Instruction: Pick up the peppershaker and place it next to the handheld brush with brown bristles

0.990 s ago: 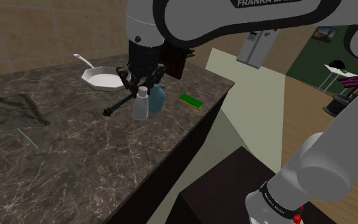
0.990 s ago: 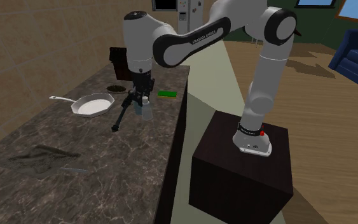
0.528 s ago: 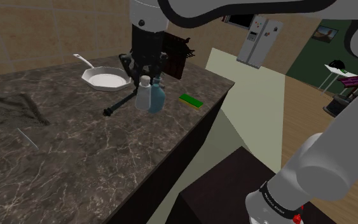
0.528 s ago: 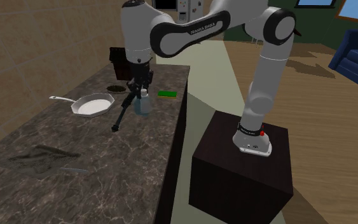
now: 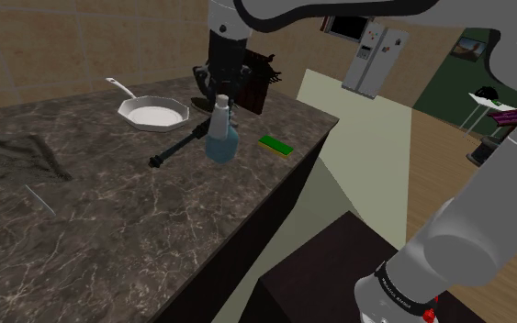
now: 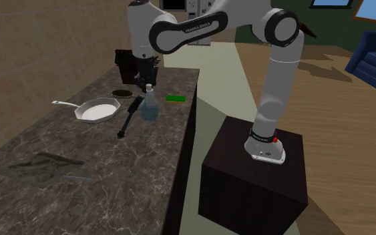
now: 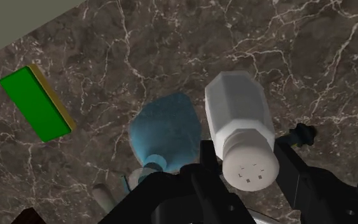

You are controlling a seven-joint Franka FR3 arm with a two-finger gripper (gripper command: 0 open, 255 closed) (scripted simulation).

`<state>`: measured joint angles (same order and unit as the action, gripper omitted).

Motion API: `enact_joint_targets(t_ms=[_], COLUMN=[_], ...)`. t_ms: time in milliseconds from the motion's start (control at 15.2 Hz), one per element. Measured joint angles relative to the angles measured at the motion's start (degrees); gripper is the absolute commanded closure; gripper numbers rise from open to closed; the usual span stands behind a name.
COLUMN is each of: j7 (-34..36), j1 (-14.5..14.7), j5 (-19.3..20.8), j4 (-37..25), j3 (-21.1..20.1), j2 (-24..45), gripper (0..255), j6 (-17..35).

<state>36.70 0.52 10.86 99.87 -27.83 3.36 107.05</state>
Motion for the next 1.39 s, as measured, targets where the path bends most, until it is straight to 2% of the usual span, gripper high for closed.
enact_joint_targets(t_ms=[396,990,1386], j7=[-6.93,-15.46,-20.87], j1=[-3.63,-7.34,-8.34], j5=[0.94,3.3,4.96], j4=[-4.85,-18.53,-33.8], j3=[3.24,6.91,8.95], j2=[4.11,14.84,24.92], gripper=[255,255,255], j6=[0.04,-2.27,-6.99])
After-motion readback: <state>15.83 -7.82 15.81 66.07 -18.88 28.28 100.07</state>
